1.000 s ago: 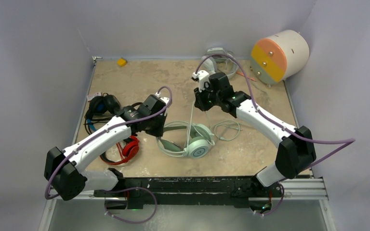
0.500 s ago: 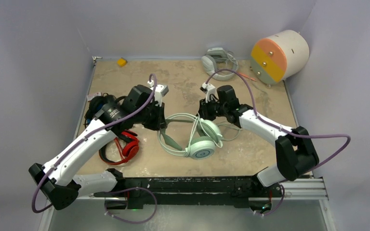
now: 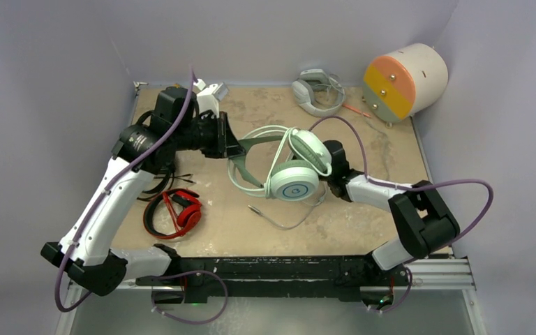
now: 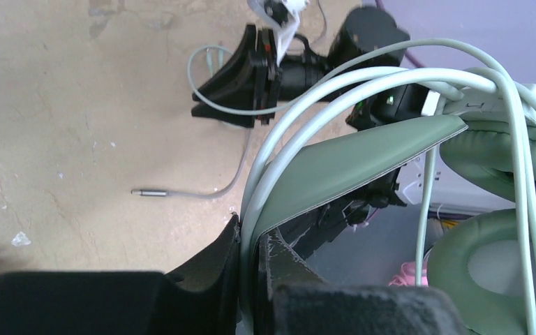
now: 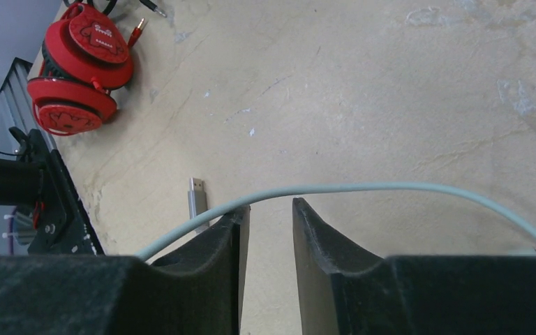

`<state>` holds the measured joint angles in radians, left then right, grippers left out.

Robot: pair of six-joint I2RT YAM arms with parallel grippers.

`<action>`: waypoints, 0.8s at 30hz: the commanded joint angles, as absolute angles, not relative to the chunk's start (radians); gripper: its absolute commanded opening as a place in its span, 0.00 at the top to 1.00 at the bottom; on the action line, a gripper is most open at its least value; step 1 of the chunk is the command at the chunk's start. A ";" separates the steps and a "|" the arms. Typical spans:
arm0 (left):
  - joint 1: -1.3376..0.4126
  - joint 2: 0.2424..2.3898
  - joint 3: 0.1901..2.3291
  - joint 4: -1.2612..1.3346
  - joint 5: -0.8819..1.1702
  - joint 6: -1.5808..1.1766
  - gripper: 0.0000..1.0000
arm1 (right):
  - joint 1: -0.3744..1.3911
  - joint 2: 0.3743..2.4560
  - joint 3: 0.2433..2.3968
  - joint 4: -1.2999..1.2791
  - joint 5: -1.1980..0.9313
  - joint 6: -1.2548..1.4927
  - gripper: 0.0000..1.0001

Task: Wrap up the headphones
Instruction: Wrap the headphones cable around the headphones.

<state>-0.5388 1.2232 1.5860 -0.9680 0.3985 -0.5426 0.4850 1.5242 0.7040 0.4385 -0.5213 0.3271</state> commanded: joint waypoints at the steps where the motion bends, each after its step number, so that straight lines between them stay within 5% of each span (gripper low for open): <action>1: -0.516 1.254 1.699 -0.934 0.460 -0.598 1.00 | 0.493 1.449 0.608 0.659 -0.501 0.370 0.65; 13: -0.505 1.304 1.788 -0.964 0.338 -0.626 1.00 | 0.498 1.173 0.388 0.840 -0.457 0.328 0.51; 24: -0.505 1.282 1.821 -1.008 0.308 -0.648 1.00 | 0.498 1.166 0.376 0.912 -0.409 0.257 0.24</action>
<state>-0.5117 1.3167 1.7397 -1.0355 0.2928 -0.5884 0.4931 1.1431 0.3824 0.7815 -0.4358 0.3134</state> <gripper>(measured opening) 0.049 0.749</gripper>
